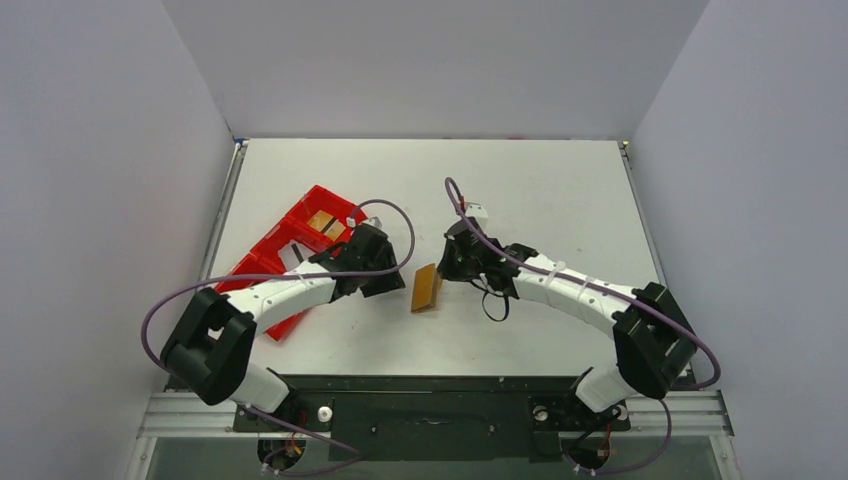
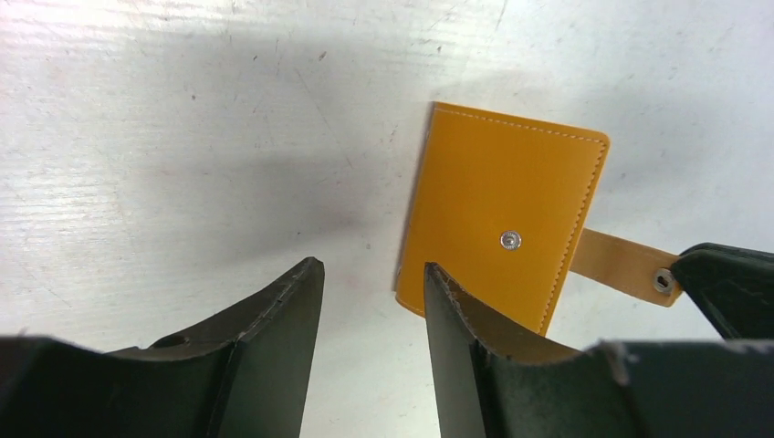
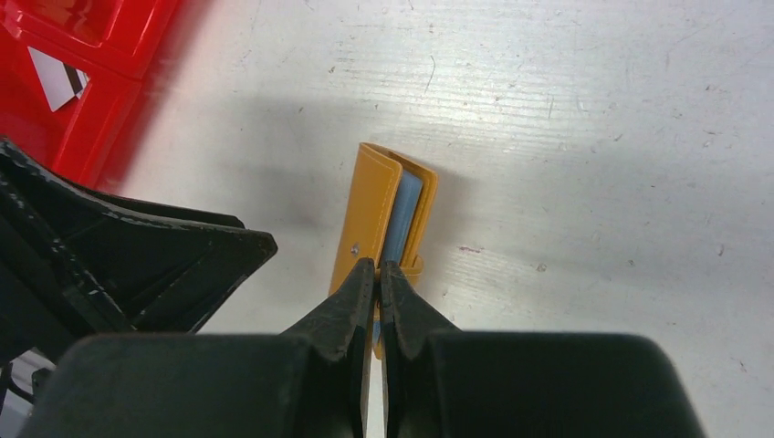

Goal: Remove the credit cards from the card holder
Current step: Open the card holder at the center of the board, then remove the credit card from the card holder.

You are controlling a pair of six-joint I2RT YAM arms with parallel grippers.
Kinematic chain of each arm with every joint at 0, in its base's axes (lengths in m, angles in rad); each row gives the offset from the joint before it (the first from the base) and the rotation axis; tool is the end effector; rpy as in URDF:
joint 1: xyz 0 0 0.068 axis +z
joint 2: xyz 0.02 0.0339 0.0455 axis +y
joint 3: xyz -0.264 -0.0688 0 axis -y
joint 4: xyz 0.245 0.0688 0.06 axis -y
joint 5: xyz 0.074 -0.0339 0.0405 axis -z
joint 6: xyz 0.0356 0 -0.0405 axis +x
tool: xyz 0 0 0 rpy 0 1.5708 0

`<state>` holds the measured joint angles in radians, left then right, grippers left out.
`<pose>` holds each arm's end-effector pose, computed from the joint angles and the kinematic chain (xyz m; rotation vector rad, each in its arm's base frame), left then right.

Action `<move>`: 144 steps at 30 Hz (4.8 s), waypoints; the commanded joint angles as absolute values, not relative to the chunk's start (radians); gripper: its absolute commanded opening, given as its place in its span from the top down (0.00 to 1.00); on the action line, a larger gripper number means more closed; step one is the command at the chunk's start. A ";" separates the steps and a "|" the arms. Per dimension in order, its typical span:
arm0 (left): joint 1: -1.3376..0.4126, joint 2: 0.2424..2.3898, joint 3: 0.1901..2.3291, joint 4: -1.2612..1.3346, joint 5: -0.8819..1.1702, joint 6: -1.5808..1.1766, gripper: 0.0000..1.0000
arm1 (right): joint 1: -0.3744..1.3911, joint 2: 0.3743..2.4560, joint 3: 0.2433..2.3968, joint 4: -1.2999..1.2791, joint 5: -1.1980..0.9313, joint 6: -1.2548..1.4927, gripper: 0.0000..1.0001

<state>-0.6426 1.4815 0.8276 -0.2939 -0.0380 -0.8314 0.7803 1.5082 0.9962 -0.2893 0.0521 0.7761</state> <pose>0.2340 -0.1735 0.1861 -0.2615 2.5928 -0.5272 0.2306 0.2257 0.2306 0.0209 2.4792 0.6587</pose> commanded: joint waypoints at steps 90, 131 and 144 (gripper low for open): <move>-0.730 1.773 1.126 -0.254 -0.025 -0.770 0.85 | 0.595 1.413 1.036 -0.483 0.237 0.710 0.55; -0.768 1.797 1.158 -0.243 0.000 -0.760 0.86 | 0.624 1.657 0.820 -0.136 -0.071 0.817 1.00; -0.772 1.839 1.207 -0.231 0.050 -0.762 0.86 | 0.560 1.496 0.831 -0.170 -0.102 0.828 1.00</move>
<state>-0.7654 1.8317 1.1488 -0.2726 0.0231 -0.7731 0.5861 1.6104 0.8200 -0.1493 -0.1223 0.8280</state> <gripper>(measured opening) 0.142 0.002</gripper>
